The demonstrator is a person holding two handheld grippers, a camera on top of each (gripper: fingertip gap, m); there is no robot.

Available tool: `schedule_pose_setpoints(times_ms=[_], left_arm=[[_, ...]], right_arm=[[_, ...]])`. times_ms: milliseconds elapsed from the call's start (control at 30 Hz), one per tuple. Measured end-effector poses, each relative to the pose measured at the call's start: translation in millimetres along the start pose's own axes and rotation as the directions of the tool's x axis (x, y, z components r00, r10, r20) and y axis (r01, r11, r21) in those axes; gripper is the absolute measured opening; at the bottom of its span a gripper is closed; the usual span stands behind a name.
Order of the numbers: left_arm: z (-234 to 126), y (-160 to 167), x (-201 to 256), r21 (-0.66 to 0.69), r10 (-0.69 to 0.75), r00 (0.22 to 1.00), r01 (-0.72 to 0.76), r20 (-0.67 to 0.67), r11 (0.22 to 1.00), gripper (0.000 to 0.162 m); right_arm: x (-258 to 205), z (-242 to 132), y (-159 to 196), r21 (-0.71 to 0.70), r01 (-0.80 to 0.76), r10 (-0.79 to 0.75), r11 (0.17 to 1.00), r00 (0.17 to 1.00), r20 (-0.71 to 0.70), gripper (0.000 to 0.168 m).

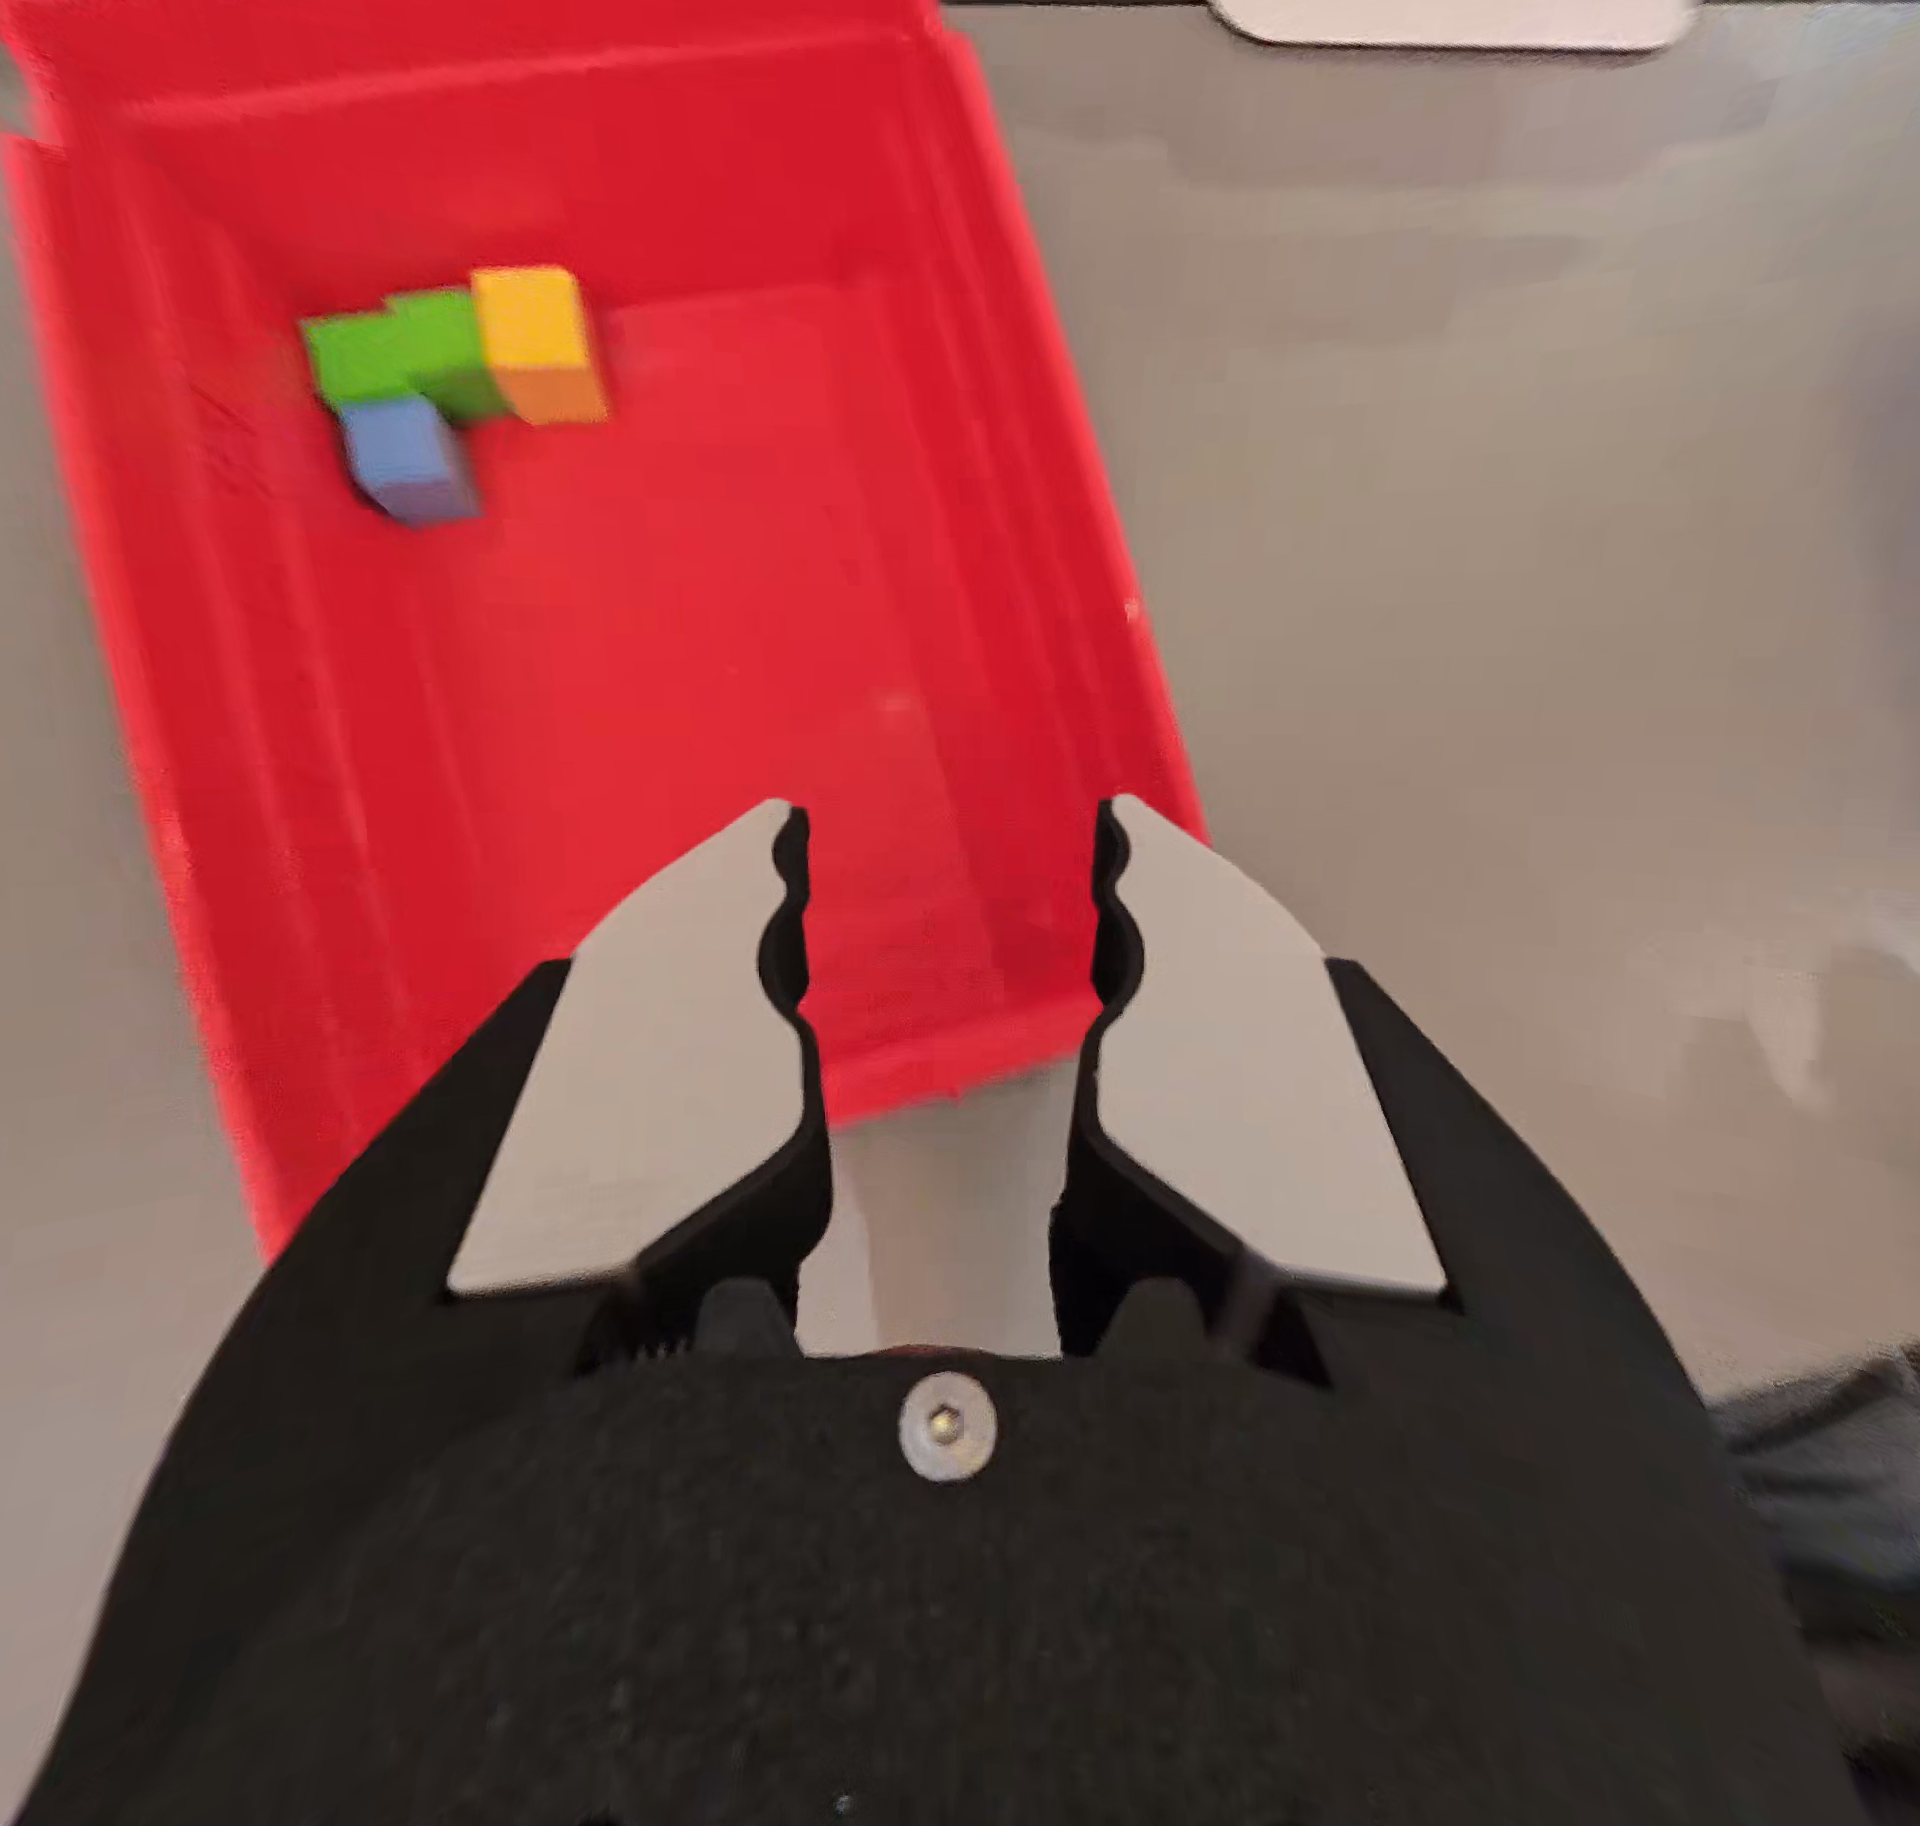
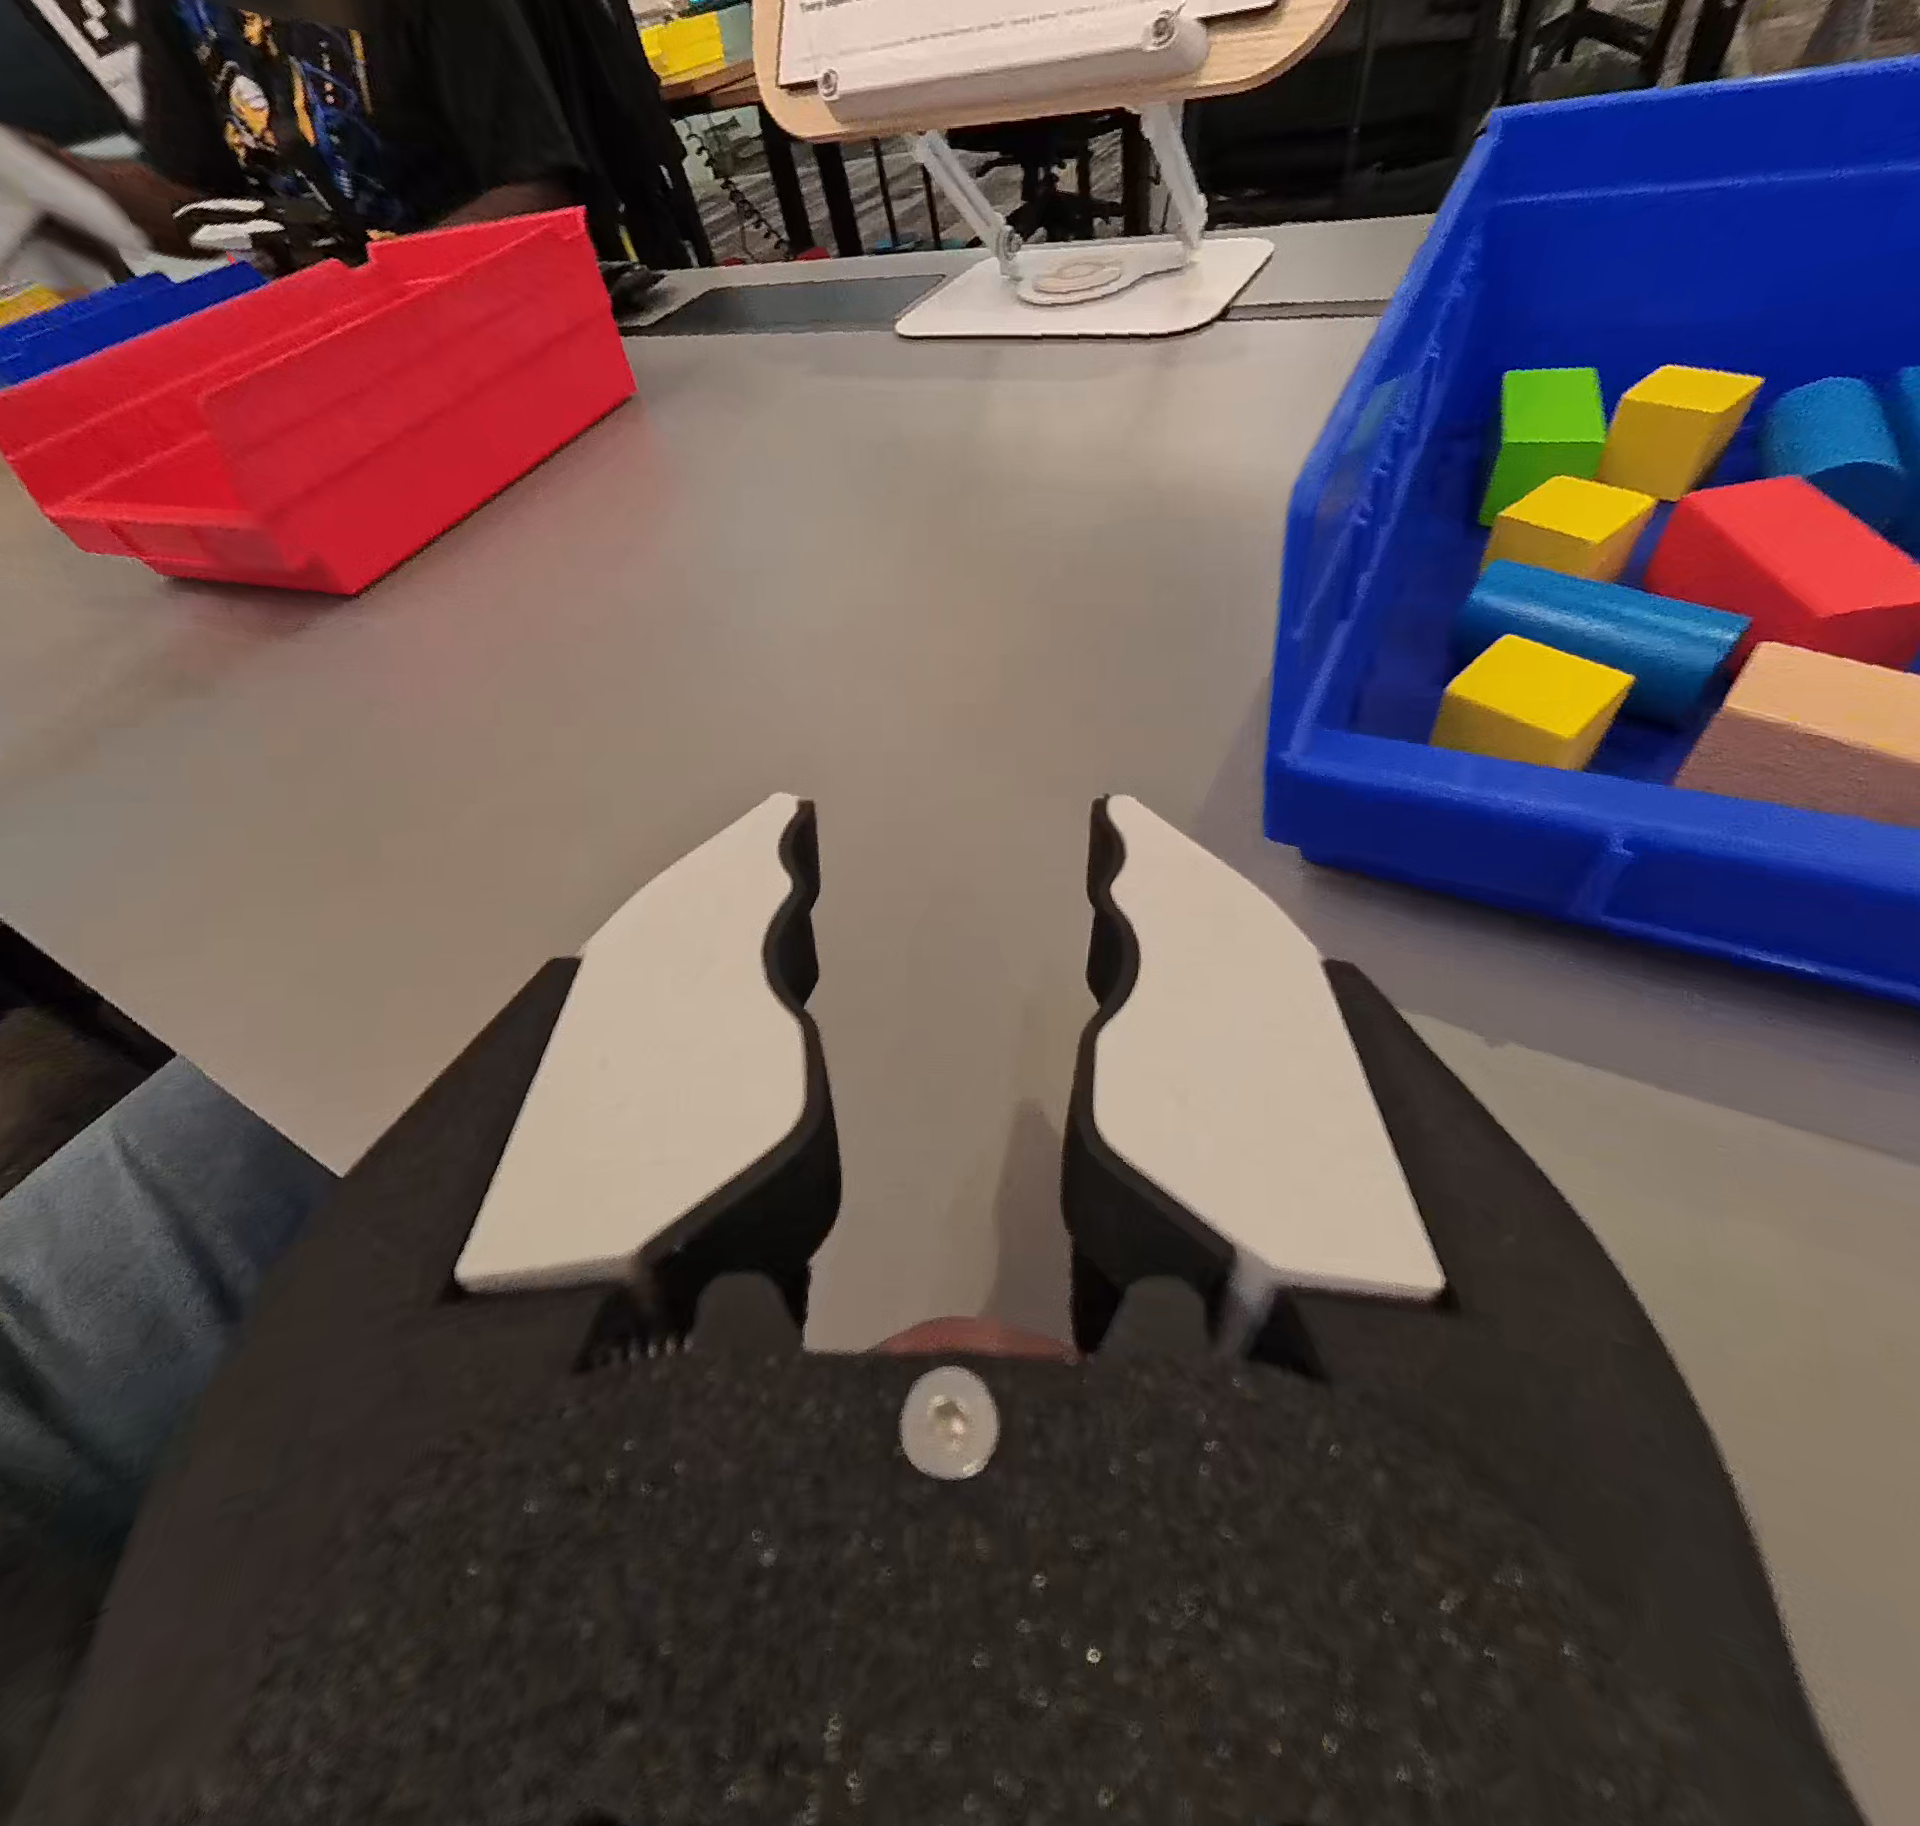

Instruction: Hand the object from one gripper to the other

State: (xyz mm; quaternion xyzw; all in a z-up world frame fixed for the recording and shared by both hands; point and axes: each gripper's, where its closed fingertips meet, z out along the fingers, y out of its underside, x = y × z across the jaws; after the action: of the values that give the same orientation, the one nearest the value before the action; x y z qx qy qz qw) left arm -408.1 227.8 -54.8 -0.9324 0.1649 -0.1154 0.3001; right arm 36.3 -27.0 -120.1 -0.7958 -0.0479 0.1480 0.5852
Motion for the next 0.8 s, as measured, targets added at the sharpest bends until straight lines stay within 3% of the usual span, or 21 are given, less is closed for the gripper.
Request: schedule_pose_setpoints(times_ms=[133,233,500,733,800], left_arm=[[47.3,-53.0,-36.8,-0.14,-0.059,0.997,0.065,0.046,0.988,0.052],[82.7,-71.1,-52.3,-0.267,-0.058,0.996,0.076,0.074,0.961,0.055],[154.9,-67.8,-104.2,-0.438,-0.098,0.978,0.171,0.185,0.883,0.055],[176.5,-63.9,-116.6,-0.468,-0.059,0.968,0.172,0.245,0.867,0.05],[176.3,-64.9,-122.8,-0.474,-0.024,0.957,0.165,0.289,0.865,0.039]], right_arm=[[-8.0,6.7,2.3,-0.015,0.034,-0.034,0.999,0.999,0.022,0.05],[-8.9,9.0,2.6,-0.022,0.068,-0.067,0.997,0.998,0.015,0.05],[1.0,8.8,3.5,-0.022,0.023,-0.023,1.0,1.0,0.014,0.05],[9.2,4.9,3.0,-0.012,-0.036,0.036,0.999,0.999,0.012,0.05],[9.0,5.7,4.1,-0.02,-0.039,0.04,0.999,0.999,0.017,0.05]])
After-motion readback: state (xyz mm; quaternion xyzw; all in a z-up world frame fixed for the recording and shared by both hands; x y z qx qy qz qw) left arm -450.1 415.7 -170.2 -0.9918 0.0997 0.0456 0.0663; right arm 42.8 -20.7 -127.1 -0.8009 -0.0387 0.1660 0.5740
